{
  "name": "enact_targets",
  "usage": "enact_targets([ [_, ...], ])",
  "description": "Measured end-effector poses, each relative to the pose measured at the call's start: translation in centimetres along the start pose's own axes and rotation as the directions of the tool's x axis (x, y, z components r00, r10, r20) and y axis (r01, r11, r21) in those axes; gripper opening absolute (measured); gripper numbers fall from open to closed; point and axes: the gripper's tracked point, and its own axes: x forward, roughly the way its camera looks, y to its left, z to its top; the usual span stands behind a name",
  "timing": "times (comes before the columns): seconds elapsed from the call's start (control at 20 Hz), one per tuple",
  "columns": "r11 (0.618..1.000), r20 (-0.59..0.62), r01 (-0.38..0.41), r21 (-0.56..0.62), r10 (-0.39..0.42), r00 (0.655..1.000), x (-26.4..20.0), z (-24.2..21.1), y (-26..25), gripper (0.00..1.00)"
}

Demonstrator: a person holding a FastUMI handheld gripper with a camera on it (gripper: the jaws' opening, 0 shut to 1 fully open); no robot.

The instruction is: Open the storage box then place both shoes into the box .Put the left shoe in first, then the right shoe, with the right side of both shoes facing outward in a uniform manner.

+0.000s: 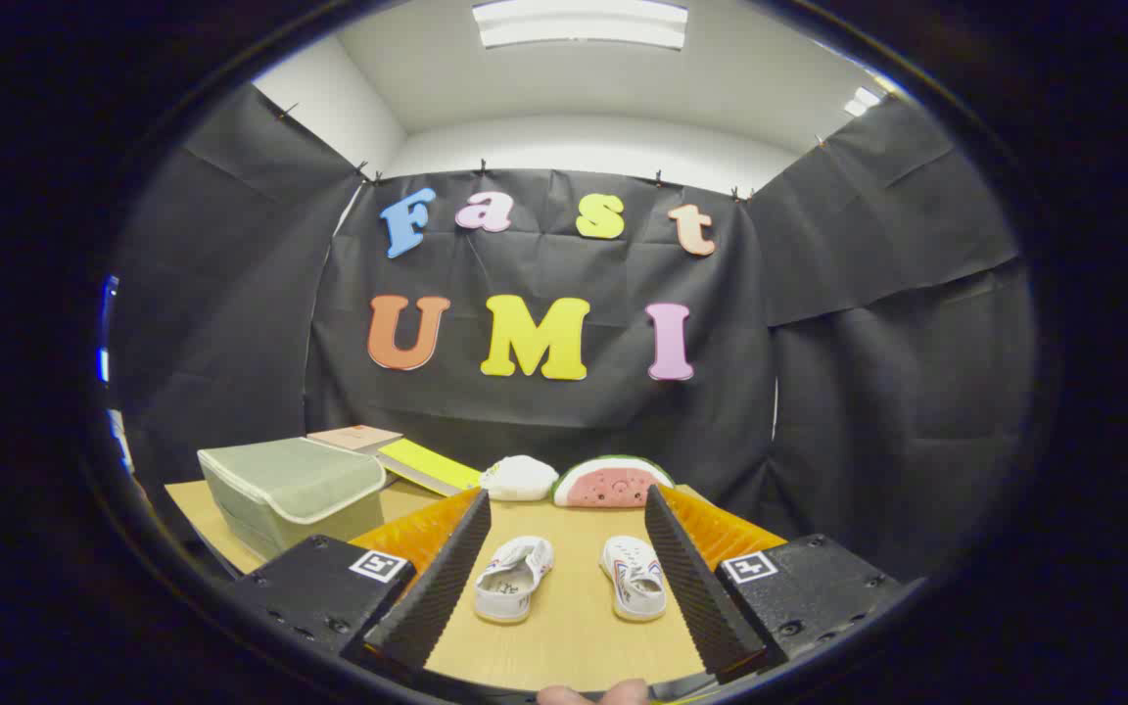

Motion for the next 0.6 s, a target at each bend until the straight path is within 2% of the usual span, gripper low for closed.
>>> enact_targets([
  [0.6, 0.999, -0.008, -0.036, -0.005, 0.036, 0.999, -0.8, 0.4, 4.1, 1.00],
])
